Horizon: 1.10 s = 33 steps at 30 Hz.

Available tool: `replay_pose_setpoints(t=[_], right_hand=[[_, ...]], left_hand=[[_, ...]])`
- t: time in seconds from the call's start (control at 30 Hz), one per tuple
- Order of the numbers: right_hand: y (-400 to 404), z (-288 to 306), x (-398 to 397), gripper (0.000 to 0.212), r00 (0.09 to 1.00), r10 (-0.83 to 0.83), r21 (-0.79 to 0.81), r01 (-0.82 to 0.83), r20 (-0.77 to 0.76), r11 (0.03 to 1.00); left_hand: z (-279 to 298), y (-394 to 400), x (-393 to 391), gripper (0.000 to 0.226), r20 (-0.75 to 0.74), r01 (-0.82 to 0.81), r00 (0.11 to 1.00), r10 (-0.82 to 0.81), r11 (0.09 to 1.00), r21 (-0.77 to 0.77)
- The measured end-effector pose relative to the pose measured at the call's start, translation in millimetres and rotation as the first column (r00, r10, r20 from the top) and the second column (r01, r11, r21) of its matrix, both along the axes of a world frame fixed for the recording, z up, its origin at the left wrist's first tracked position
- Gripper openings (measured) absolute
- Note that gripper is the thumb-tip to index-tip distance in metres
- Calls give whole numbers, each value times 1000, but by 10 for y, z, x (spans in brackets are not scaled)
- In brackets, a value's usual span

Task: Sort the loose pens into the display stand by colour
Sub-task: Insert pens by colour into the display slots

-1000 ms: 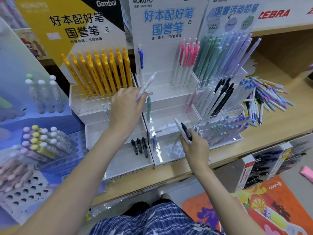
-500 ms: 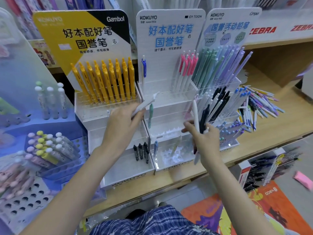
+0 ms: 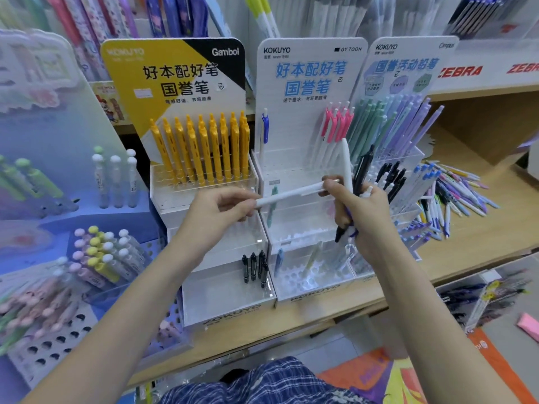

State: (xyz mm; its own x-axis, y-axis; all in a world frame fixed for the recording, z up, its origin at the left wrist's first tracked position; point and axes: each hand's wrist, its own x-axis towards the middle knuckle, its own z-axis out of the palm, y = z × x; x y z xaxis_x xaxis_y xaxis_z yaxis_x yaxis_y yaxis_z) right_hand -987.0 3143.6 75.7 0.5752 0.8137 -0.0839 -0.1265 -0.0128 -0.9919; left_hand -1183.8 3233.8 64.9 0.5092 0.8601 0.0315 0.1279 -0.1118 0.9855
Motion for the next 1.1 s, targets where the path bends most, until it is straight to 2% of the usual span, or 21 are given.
replay_pose_setpoints(t=[0.1, 0.17, 0.23, 0.3, 0.33, 0.4, 0.5, 0.6, 0.67, 0.87, 0.97, 1.1], right_hand=[[-5, -48, -41, 12, 1000, -20, -27, 20, 9, 999], [13, -54, -103, 13, 995, -47, -24, 49, 85, 999], [62, -51, -188, 15, 965, -73, -14, 79, 253, 997], [130, -78, -305, 12, 858, -61, -5, 74, 510, 997], [164, -102, -378, 7, 793, -50, 3, 61, 608, 998], [232, -160, -526, 7, 711, -51, 39, 34, 701, 999], [366, -231, -767, 11, 650, -2, 45, -50, 760, 998], [520, -272, -1019, 10, 613, 61, 16, -120, 787, 993], [601, -308, -1148, 12, 575, 102, -23, -143, 812, 989], [746, -310, -1358, 16, 438, 258, -244, -90, 861, 966], [813, -230, -1472, 17, 400, 256, -247, -75, 880, 966], [852, -80, -1383, 18, 412, 217, -230, -17, 885, 973]], left_hand=[[-61, -31, 13, 22, -106, 69, 992, -63, 996, 55], [-156, -18, -27, 19, -311, 85, 950, -17, 975, 207], [-290, 27, -154, 19, -529, 104, 838, 135, 912, 397], [-427, 65, -324, 23, -612, 100, 760, 220, 890, 445], [-487, 69, -396, 24, -637, 100, 735, 233, 891, 442], [-546, 59, -493, 25, -664, 101, 703, 254, 889, 447], [-567, 82, -574, 23, -682, 84, 669, 297, 881, 466], [-607, 118, -662, 27, -792, 125, 549, 267, 910, 394], [-654, 125, -710, 30, -829, 148, 510, 231, 925, 349], [-719, 154, -742, 28, -824, 176, 520, 226, 916, 362], [-749, 169, -751, 29, -825, 171, 522, 216, 921, 349], [-796, 191, -760, 31, -839, 201, 504, 205, 917, 345]])
